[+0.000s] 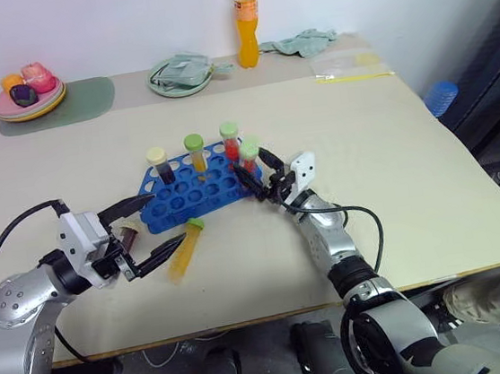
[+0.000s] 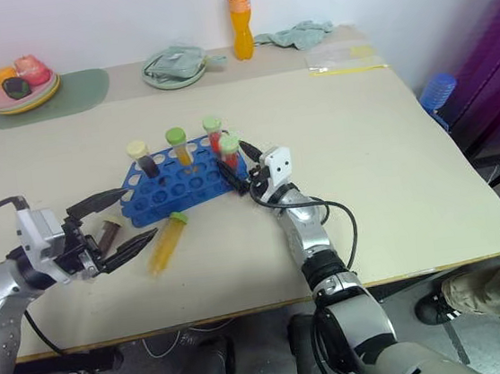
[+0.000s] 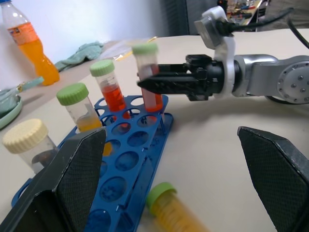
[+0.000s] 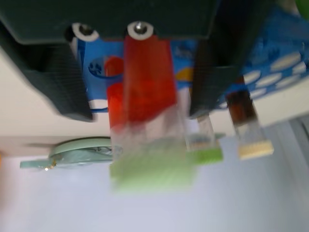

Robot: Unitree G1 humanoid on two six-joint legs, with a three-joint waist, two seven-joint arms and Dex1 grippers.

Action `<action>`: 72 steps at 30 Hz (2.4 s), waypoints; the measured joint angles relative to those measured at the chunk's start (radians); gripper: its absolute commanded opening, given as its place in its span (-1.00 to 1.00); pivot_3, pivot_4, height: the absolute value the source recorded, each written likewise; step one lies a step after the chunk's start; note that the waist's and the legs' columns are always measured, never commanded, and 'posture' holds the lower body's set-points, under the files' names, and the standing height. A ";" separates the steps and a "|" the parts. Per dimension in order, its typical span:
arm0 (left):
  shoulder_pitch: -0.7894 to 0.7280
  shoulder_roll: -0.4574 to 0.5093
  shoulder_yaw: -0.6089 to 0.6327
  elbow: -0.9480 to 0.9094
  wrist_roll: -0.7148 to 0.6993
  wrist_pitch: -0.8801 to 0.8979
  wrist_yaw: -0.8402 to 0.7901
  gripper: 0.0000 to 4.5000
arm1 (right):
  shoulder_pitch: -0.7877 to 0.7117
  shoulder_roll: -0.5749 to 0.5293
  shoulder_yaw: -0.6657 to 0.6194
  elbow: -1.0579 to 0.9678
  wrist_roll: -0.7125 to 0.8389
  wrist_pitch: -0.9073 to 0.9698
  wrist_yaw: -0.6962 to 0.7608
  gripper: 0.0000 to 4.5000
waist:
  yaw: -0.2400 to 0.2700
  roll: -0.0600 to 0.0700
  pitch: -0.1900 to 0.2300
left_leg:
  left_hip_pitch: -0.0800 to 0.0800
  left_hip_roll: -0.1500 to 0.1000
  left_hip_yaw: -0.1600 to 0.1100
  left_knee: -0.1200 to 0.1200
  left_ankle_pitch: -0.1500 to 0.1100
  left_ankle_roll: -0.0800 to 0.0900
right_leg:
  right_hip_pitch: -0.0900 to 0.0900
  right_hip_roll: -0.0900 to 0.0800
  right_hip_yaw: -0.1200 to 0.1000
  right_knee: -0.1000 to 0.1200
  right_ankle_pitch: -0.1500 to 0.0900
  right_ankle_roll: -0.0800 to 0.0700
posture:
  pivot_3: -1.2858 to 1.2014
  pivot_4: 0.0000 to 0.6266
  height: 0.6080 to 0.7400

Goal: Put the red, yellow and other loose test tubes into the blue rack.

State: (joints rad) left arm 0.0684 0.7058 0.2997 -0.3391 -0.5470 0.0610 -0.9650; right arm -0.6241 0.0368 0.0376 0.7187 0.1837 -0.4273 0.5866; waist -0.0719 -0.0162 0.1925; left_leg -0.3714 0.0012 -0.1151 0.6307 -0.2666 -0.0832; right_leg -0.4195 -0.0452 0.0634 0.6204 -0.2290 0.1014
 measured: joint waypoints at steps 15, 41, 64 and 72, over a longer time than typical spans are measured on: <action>0.077 0.046 0.033 -0.052 -0.032 0.088 0.005 1.00 | 0.165 -0.293 -0.019 -0.483 0.064 0.232 0.107 0.96 | 0.002 0.000 0.000 | 0.000 0.000 0.000 0.000 0.000 0.000 | 0.000 0.000 0.001 0.000 0.000 0.000 | 0.03 -0.52 1.00; -0.449 0.293 -0.055 -0.222 -0.470 1.543 0.545 1.00 | 0.280 -0.758 -0.079 -0.977 0.497 0.764 0.625 0.96 | 0.004 -0.003 0.002 | -0.001 -0.001 0.001 0.002 0.000 0.000 | 0.001 0.000 0.001 -0.002 -0.002 0.004 | 0.03 -0.52 1.00; -0.905 0.292 -0.588 0.253 -0.618 1.545 0.571 1.00 | 0.313 -0.721 -0.015 -1.010 0.464 0.779 0.604 0.96 | 0.027 -0.004 0.002 | -0.001 -0.001 0.001 0.002 0.000 -0.001 | 0.001 -0.001 0.001 -0.001 0.000 0.002 | 0.03 -0.52 1.00; -0.935 0.133 -0.612 0.325 -0.542 1.545 0.620 1.00 | 0.309 -0.703 -0.008 -1.017 0.465 0.792 0.584 0.96 | 0.031 -0.005 0.002 | -0.002 -0.002 0.000 0.005 0.000 -0.001 | 0.001 -0.001 0.001 -0.001 0.001 0.004 | 0.03 -0.52 1.00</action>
State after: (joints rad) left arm -0.8663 0.8392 -0.3119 -0.0140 -1.0889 1.6064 -0.3452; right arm -0.3156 -0.6657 0.0299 -0.2985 0.6487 0.3651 1.1710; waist -0.0408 -0.0208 0.1944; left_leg -0.3739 -0.0007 -0.1148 0.6353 -0.2662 -0.0838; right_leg -0.4186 -0.0465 0.0648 0.6196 -0.2281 0.1051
